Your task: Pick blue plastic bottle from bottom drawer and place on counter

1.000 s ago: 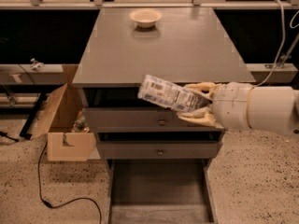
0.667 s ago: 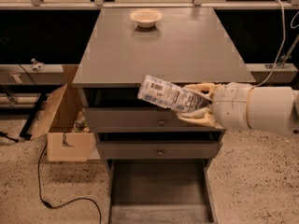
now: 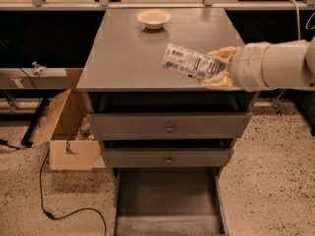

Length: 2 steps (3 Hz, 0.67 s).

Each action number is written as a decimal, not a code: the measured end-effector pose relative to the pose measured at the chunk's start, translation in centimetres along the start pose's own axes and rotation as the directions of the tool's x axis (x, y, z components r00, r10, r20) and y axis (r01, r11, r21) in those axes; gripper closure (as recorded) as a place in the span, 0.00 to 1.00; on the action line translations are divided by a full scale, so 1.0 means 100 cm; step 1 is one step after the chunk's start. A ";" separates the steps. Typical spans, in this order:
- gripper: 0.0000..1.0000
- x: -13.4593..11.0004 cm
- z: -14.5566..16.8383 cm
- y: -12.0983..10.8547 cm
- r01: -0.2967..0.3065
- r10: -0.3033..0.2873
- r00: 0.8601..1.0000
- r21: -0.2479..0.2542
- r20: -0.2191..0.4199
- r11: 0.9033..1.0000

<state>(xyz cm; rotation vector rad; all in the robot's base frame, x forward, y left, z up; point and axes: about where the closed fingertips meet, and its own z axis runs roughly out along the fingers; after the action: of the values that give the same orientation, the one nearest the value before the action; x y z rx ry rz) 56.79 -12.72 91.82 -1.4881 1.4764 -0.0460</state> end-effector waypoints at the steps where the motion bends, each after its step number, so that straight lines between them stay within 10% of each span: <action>1: 1.00 0.026 0.012 -0.059 -0.019 0.023 0.996 0.043 -0.090 0.999; 2: 1.00 0.058 0.039 -0.103 -0.082 0.088 0.984 0.044 -0.156 0.996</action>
Offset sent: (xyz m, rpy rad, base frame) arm 0.2062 -0.0693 0.0118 -0.0430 0.1433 -0.2570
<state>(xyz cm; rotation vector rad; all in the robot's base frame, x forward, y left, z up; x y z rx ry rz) 68.29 -17.40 92.99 -1.4162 1.6559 -0.1420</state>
